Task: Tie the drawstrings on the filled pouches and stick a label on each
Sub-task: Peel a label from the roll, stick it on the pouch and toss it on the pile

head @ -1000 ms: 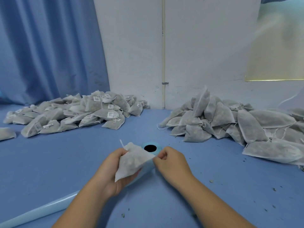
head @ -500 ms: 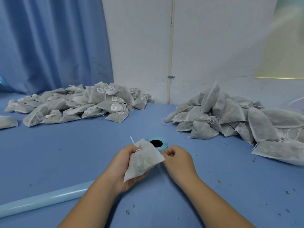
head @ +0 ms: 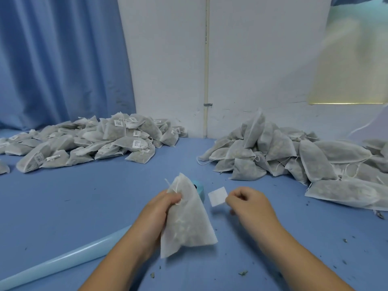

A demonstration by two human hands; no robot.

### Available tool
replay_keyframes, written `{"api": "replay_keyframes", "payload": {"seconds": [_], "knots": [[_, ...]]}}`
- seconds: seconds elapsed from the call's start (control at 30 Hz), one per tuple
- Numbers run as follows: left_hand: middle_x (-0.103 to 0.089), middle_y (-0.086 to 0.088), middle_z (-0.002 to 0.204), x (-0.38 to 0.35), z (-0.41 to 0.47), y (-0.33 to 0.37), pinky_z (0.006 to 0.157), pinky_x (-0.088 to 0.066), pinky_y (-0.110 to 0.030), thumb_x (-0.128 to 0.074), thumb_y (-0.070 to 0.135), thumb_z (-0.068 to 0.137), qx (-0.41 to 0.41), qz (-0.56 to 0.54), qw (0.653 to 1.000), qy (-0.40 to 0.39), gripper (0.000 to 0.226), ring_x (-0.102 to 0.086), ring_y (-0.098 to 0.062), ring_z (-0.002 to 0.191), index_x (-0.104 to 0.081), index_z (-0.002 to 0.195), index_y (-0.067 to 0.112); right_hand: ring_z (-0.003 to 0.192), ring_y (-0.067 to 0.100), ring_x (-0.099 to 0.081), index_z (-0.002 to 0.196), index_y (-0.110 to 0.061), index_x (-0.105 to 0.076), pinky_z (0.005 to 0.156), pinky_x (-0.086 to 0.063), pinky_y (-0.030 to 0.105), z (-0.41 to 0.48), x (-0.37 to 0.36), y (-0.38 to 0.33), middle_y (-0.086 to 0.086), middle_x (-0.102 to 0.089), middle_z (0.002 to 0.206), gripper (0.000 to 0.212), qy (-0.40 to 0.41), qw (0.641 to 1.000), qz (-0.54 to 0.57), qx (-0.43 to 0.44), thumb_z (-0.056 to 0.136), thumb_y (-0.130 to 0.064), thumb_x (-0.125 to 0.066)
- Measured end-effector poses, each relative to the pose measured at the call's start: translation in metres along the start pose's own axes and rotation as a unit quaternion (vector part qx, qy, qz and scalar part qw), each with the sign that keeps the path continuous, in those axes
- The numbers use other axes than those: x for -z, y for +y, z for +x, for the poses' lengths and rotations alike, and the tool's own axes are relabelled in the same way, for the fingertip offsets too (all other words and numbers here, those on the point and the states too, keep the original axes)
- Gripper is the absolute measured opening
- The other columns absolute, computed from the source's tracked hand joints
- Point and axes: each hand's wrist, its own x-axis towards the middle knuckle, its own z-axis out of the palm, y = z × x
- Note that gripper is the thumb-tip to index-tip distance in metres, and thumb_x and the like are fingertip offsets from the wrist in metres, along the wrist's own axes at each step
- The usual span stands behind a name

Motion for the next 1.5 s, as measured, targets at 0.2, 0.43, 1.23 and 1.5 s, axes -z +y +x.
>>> {"api": "replay_keyframes", "payload": {"seconds": [0.2, 0.43, 1.23, 1.5], "knots": [[-0.063, 0.000, 0.074, -0.046, -0.014, -0.004, 0.068, -0.044, -0.028, -0.056, 0.035, 0.067, -0.036, 0.224, 0.971, -0.069, 0.036, -0.059, -0.014, 0.069, -0.065, 0.089, 0.009, 0.061, 0.025, -0.060, 0.082, -0.007, -0.071, 0.044, -0.045, 0.027, -0.036, 0.053, -0.029, 0.015, -0.061, 0.077, 0.012, -0.308, 0.861, 0.404, 0.015, 0.075, -0.014, -0.064], [-0.070, 0.003, 0.087, -0.064, -0.023, -0.020, 0.079, -0.047, -0.027, -0.059, 0.042, 0.073, -0.075, 0.270, 0.949, -0.143, 0.029, -0.063, -0.007, 0.082, -0.069, 0.095, 0.026, 0.088, 0.036, -0.066, 0.080, -0.004, -0.071, 0.065, -0.055, 0.032, -0.038, 0.043, -0.019, 0.019, -0.064, 0.079, 0.011, -0.235, 0.878, 0.417, -0.006, 0.070, -0.008, -0.068], [-0.072, -0.003, 0.093, -0.069, -0.037, -0.020, 0.087, -0.055, -0.047, -0.064, 0.025, 0.080, -0.112, 0.214, 0.970, -0.031, 0.015, -0.069, -0.022, 0.091, -0.069, 0.094, 0.025, 0.079, 0.012, -0.054, 0.100, -0.019, -0.060, 0.064, -0.050, 0.033, -0.062, 0.029, -0.012, -0.009, -0.053, 0.088, 0.035, 0.133, 0.903, -0.243, 0.328, 0.071, -0.003, -0.068], [-0.071, 0.012, 0.082, -0.073, -0.037, -0.021, 0.061, -0.051, -0.021, -0.067, 0.022, 0.083, -0.180, 0.237, 0.955, 0.000, 0.016, -0.065, -0.005, 0.073, -0.066, 0.089, 0.036, 0.078, 0.010, -0.047, 0.097, -0.020, -0.058, 0.069, -0.039, 0.027, -0.063, 0.024, -0.014, -0.010, -0.051, 0.083, 0.032, 0.128, 0.906, -0.221, 0.337, 0.068, -0.008, -0.062]]}}
